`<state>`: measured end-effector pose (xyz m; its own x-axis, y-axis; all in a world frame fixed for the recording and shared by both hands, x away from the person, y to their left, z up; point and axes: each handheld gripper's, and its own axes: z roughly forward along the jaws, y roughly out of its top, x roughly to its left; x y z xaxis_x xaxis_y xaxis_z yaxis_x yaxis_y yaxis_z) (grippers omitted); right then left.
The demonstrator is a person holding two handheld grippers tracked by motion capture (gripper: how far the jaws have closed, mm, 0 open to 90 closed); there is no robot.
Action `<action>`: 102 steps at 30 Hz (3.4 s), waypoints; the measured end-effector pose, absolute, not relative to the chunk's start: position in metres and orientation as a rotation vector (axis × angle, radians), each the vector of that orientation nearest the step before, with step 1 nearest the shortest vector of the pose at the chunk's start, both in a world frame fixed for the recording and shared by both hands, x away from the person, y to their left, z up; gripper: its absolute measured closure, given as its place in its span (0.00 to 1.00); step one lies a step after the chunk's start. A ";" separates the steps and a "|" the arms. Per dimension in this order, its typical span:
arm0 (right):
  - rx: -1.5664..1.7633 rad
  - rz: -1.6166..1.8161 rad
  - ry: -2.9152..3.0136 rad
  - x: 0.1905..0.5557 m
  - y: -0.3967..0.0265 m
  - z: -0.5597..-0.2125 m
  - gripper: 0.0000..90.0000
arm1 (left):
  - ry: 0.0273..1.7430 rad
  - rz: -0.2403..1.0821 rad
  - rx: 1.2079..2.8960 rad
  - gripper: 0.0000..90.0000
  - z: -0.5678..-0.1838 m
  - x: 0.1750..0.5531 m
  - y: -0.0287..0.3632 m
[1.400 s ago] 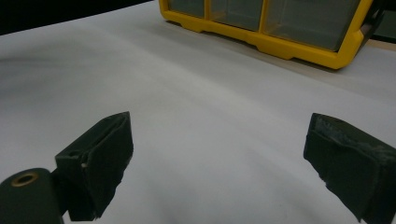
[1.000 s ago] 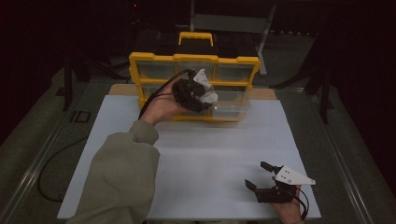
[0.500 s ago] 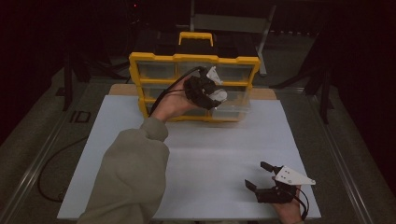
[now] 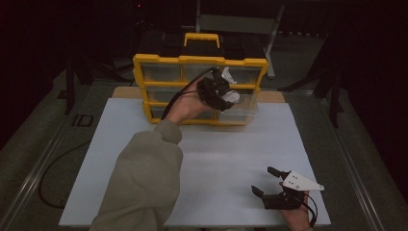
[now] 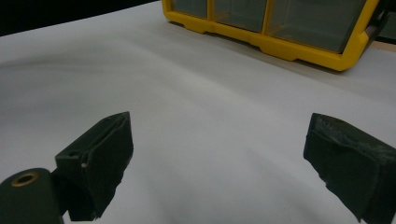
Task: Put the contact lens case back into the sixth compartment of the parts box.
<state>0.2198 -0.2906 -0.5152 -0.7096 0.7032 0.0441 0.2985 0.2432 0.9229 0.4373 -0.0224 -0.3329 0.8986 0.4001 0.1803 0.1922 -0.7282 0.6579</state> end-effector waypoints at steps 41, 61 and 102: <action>0.905 1.450 2.148 0.220 -0.289 -0.516 0.09 | 0.543 0.446 2.278 0.01 -0.335 0.412 0.029; 0.898 1.454 2.150 0.220 -0.288 -0.516 0.09 | 0.552 0.478 2.239 0.01 -0.341 0.385 0.067; 0.889 1.454 2.147 0.219 -0.286 -0.515 0.09 | 0.720 0.502 2.165 0.01 -0.420 0.322 0.169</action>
<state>0.2189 -0.2860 -0.5150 -0.7186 0.6949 0.0252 0.2813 0.2574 0.9244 0.3223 0.1685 -0.4199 0.7613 0.6381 0.1150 0.3284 -0.5324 0.7802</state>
